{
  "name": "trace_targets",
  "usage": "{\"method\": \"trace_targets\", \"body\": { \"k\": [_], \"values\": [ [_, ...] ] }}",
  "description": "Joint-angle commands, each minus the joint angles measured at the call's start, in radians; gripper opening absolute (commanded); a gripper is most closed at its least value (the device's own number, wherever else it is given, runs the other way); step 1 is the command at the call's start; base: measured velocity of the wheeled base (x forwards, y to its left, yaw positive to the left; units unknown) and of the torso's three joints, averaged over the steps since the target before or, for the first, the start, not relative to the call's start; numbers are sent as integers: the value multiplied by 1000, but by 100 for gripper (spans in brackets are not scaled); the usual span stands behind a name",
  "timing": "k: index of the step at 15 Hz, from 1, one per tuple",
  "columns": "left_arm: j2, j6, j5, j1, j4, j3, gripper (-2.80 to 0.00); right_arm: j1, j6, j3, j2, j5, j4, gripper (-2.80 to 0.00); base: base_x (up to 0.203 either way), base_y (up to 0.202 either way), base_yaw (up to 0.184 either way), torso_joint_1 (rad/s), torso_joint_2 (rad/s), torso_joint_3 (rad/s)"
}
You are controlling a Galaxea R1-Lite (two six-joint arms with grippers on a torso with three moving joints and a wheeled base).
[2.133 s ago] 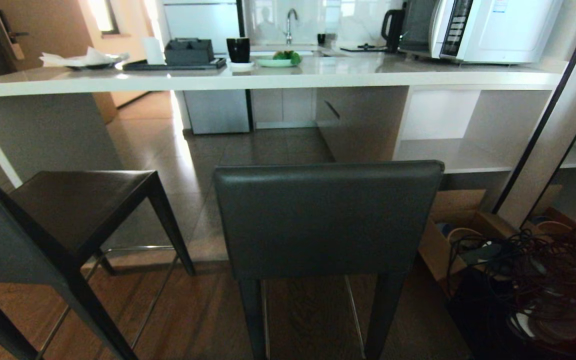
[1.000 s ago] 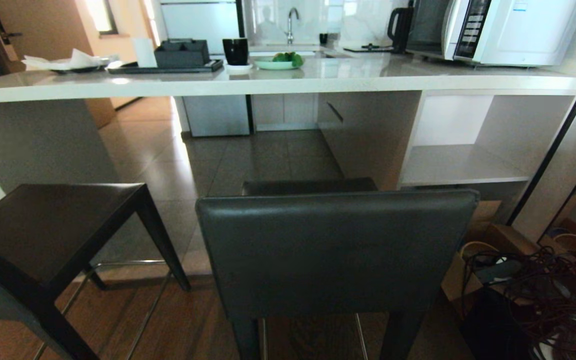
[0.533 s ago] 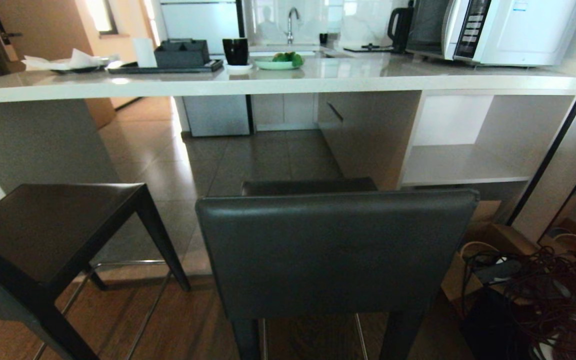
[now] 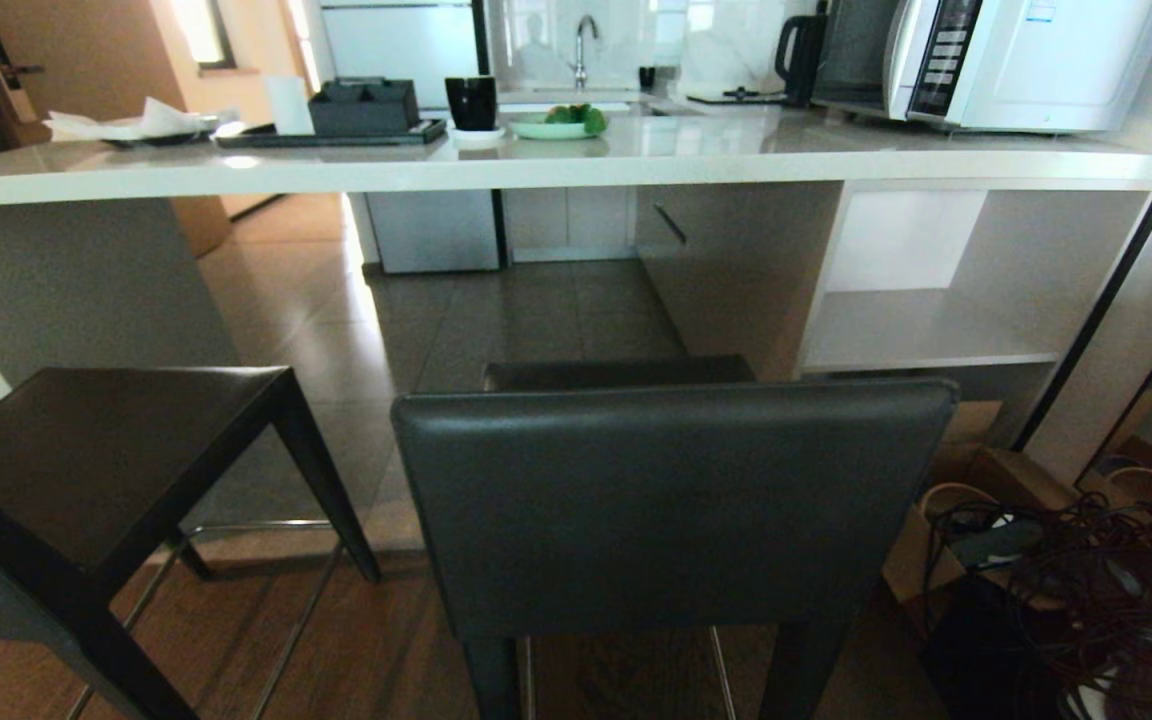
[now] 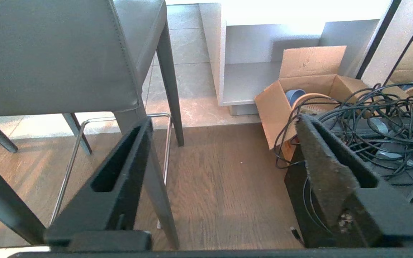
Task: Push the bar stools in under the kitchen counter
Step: Push the gray chair back under the dining table
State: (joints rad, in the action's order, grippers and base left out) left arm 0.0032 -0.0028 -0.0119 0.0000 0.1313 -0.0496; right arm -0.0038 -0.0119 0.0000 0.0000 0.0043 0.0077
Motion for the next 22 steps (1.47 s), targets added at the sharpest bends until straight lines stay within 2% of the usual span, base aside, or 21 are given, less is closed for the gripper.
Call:
{"method": "trace_targets", "body": {
  "k": [1, 5, 6, 8, 9, 11, 12, 13, 15, 17, 18, 19, 20, 21, 22],
  "values": [
    [1, 3, -2, 0, 1, -1, 0, 1, -2, 0, -2, 1, -2, 0, 0, 0, 0, 0, 0, 0],
    [4, 11, 19, 1, 2, -36, 0, -1, -23, -21, -1, 11, 0, 0, 0, 0, 0, 0, 0, 0],
    [29, 1, 58, 1, 15, -103, 0, -1, -25, -59, 13, 14, 3, 0, 0, 0, 0, 0, 0, 0],
    [167, -65, 135, -8, 17, -215, 0, 3, -12, -139, 95, 27, -1, 0, 0, 0, 0, 0, 0, 0],
    [248, -98, 169, -29, -16, -253, 0, 10, -4, -181, 150, 52, -4, 0, 0, 0, 0, 0, 0, 0],
    [391, -133, 242, -69, -163, -289, 0, 50, 14, -244, 287, 102, -38, 0, 0, 0, 0, 0, 0, 0],
    [455, -144, 324, -87, -252, -295, 0, 84, 21, -263, 370, 120, -86, 0, 0, 0, 0, 0, 0, 0],
    [508, -153, 457, -103, -314, -298, 0, 111, 25, -275, 458, 147, -148, 0, 0, 0, 0, 0, 0, 0],
    [601, -163, 628, -131, -357, -301, 0, 138, 31, -289, 617, 246, -264, 0, 0, 0, 0, 0, 0, 0],
    [701, -162, 734, -137, -378, -310, 0, 148, 33, -299, 771, 377, -341, 0, 0, 0, 0, 0, 0, 0],
    [751, -162, 761, -135, -416, -307, 0, 136, 34, -302, 844, 442, -373, 0, 0, 0, 0, 0, 0, 0],
    [800, -165, 776, -126, -480, -296, 0, 93, 35, -305, 913, 512, -419, 0, 0, 0, 0, 0, 0, 0],
    [836, -175, 786, -93, -539, -288, 0, 14, 35, -309, 959, 580, -472, 0, 0, 0, 0, 0, 0, 0],
    [847, -197, 811, -19, -576, -285, 0, -112, 35, -313, 1002, 665, -527, 0, 0, 0, 0, 0, 0, 0],
    [846, -222, 877, 73, -601, -281, 0, -270, 35, -316, 1041, 773, -576, 0, 0, 0, 0, 0, 0, 0]
  ]
}}
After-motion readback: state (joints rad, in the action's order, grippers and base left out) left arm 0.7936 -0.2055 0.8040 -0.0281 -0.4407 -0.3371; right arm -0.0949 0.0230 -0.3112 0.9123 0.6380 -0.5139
